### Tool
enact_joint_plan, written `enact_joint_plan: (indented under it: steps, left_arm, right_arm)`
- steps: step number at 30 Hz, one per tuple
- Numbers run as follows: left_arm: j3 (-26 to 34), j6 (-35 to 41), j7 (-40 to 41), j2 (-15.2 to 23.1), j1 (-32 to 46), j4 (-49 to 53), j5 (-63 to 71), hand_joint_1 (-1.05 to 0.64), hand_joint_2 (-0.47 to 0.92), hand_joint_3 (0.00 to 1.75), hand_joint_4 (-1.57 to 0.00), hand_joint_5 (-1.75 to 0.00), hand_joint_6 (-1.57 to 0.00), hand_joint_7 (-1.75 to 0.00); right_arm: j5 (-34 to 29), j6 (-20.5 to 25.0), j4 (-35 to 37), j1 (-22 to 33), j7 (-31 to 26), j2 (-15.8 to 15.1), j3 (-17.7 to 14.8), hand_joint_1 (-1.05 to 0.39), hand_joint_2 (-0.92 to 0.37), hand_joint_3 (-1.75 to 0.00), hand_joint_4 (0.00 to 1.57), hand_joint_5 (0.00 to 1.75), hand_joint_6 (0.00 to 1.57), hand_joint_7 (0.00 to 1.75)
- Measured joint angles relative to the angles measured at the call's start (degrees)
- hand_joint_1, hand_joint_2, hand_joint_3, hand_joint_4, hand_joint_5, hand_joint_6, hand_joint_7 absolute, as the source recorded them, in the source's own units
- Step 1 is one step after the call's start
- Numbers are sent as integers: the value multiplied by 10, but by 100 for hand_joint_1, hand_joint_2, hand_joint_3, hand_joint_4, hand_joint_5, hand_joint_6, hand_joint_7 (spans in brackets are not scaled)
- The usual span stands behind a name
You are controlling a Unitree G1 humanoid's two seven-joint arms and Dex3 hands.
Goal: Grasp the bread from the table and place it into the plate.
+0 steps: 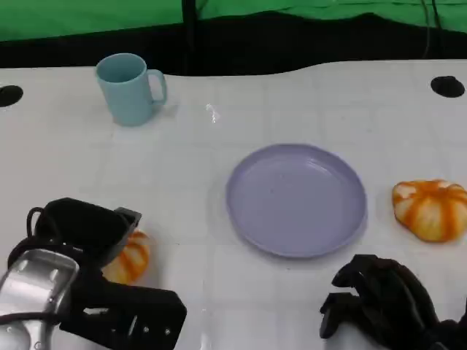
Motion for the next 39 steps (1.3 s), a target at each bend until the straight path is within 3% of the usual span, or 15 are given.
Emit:
enact_joint_plan:
  steps: [4,16,18,19,20,21,23,24,25,28,29,30,31,34,39]
  left_arm:
    - [-7,2,6,0,-4,8,-3,-74,84,1,-46,-3,-26,0]
    - [-52,-21,91,-7,-87,214,-54,-66,85,0,-58,-7,-28,-1]
    - [-58,-25,107,-9,-102,244,-67,-55,86,0,-73,-20,-36,-2]
    - [-62,-30,122,-12,-112,270,-75,-53,86,0,-70,-35,-38,-1]
    - [-66,-35,137,-15,-122,294,-82,-49,87,0,-62,-69,-43,-1]
    - [-69,-41,152,-17,-129,315,-91,-47,88,0,-58,-85,-45,0]
    - [-74,-53,176,-18,-142,344,-104,-46,88,0,-53,-98,-46,0]
    - [-77,-57,184,-18,-146,354,-111,-40,90,18,-62,-126,-77,-11]
    - [-80,-65,197,-18,-149,367,-119,-38,91,26,-64,-140,-90,-15]
    - [-83,-98,246,-18,-165,408,-142,-33,92,42,-63,-158,-97,-38]
    - [-83,-109,268,-18,-167,421,-149,-31,85,63,-64,-168,-72,-108]
    - [-81,-117,290,-19,-167,430,-159,-30,82,73,-65,-171,-58,-140]
    - [-80,-125,312,-19,-167,439,-166,-30,79,79,-66,-173,-51,-157]
    - [-79,-137,366,-24,-165,458,-184,-28,74,88,-69,-174,-46,-173]
    - [-81,-180,458,-30,-161,496,-201,-26,65,100,-69,-175,-49,-168]
  right_arm:
    - [-1,0,0,0,0,0,0,-103,-72,0,152,82,157,38]
    - [-3,2,0,0,-1,0,-1,-103,-72,0,153,82,157,39]
    - [-3,2,0,0,0,0,-1,-104,-73,0,153,82,157,39]
    - [-3,1,0,0,1,0,-1,-104,-73,0,153,82,157,39]
    - [-3,0,0,0,1,0,-1,-104,-73,0,153,82,157,39]
    - [-3,-1,0,0,1,0,-1,-104,-73,0,153,82,157,39]
    - [-3,-1,0,0,1,0,-1,-104,-72,0,153,82,157,39]
    - [-3,-1,0,0,1,0,-1,-104,-72,0,153,82,157,38]
    - [-3,-1,0,0,1,0,-1,-104,-72,0,152,82,157,38]
    - [-3,-1,1,0,2,0,-1,-104,-73,0,152,82,157,38]
    - [-3,-1,1,0,2,0,-1,-104,-73,0,152,82,157,38]
    - [-3,-2,1,0,2,0,-1,-104,-73,0,152,82,157,38]
    - [-3,-2,1,0,2,0,-1,-104,-73,0,152,82,157,38]
    - [-3,-2,1,0,2,0,-1,-104,-72,0,152,82,157,38]
    - [-3,-2,3,-1,2,0,-2,-103,-72,0,153,81,157,38]
